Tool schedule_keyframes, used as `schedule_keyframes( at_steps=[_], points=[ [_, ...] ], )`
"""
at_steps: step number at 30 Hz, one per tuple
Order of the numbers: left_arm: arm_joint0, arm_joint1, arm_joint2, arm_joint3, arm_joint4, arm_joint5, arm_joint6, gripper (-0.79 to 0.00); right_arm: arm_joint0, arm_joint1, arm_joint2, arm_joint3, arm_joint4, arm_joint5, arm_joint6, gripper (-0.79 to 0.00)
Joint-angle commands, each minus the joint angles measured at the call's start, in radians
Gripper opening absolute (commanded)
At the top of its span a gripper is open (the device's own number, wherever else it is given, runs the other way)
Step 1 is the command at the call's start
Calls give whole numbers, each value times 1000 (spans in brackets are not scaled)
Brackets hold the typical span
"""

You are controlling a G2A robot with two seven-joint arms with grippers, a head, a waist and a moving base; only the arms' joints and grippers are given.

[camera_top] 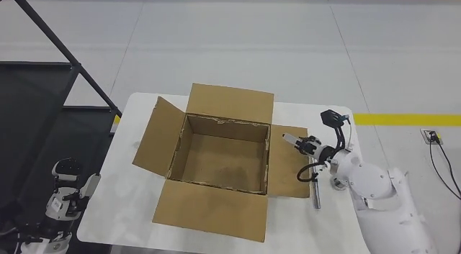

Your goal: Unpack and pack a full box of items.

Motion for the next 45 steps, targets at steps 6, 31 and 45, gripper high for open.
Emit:
schedule_keyframes(
  at_steps=[6,31,45],
  points=[
    [0,0,0,0,0,0,0,0,-142,31,87,-198,-163,-34,84,0],
    [0,0,0,0,0,0,0,0,-175,39,-44,-257,-527,114,131,-770],
    [0,0,0,0,0,0,0,0,-70,34,-128,-97,-597,162,291,-745]
  ],
)
